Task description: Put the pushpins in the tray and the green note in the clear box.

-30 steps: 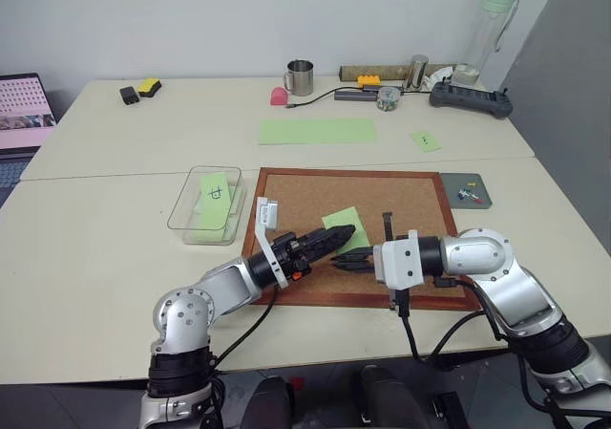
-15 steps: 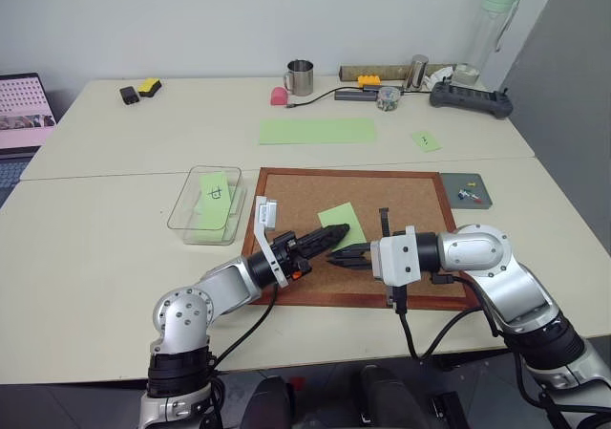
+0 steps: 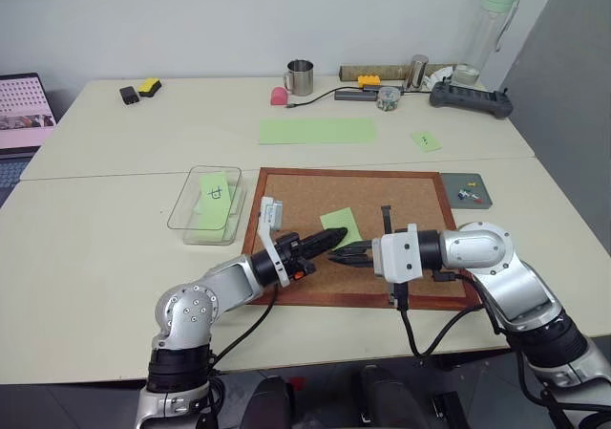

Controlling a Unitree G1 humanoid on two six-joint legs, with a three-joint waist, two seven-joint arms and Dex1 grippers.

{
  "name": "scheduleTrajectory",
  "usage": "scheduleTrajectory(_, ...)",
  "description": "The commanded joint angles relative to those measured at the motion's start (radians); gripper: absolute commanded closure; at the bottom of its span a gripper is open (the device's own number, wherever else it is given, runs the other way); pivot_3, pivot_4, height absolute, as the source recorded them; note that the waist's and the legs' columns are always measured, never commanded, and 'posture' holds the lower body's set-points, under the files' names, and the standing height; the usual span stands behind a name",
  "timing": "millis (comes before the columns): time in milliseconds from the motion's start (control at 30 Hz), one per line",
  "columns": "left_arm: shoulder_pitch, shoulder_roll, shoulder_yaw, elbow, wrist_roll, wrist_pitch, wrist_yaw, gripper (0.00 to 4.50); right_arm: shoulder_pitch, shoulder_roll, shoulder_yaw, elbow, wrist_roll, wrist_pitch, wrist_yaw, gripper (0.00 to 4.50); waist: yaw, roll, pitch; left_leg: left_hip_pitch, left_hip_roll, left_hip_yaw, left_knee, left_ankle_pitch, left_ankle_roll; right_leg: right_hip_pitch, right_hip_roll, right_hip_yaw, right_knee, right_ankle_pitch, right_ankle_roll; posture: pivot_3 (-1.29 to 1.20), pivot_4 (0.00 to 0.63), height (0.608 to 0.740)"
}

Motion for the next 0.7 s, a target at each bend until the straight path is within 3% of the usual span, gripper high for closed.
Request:
scheduleTrajectory(33,0.001,0.009,-0.019,0.004,0.049,-0.047,-0.020,4.49,-0.018,-0.015,-0.060,-0.027,0.036,0.013,-0.011,4.50,0.000,0.000,0.000,0.000,0.000,0.000,0.000,0.000,0.000,0.000,0.000,0.000,0.000,0.000,0.000,0.00,0.150,0.740)
scheduleTrajectory(433,0.003,-0.011,-0.022,-0.004,0.058,-0.067,-0.006,4.49,-0.022,0.017,-0.164,-0.159,0.269,0.350,-0.072,4.50,0.000,0.000,0.000,0.000,0.000,0.000,0.000,0.000,0.000,0.000,0.000,0.000,0.000,0.000,0.000,0.00,0.150,0.740)
scheduleTrajectory(600,-0.012,-0.001,-0.036,-0.046,0.074,-0.088,-0.024,4.49,-0.016,0.062,-0.270,-0.120,0.343,0.455,-0.190,4.50,0.000,0.000,0.000,0.000,0.000,0.000,0.000,0.000,0.000,0.000,0.000,0.000,0.000,0.000,0.000,0.00,0.150,0.740)
scheduleTrajectory(700,-0.042,0.059,-0.146,-0.116,0.243,-0.243,-0.119,4.49,0.012,0.044,-0.362,-0.005,0.286,0.440,-0.282,4.50,0.001,0.000,0.000,-0.001,0.000,0.000,0.000,0.000,0.000,0.000,0.000,0.000,0.000,0.000,0.000,0.00,0.150,0.740)
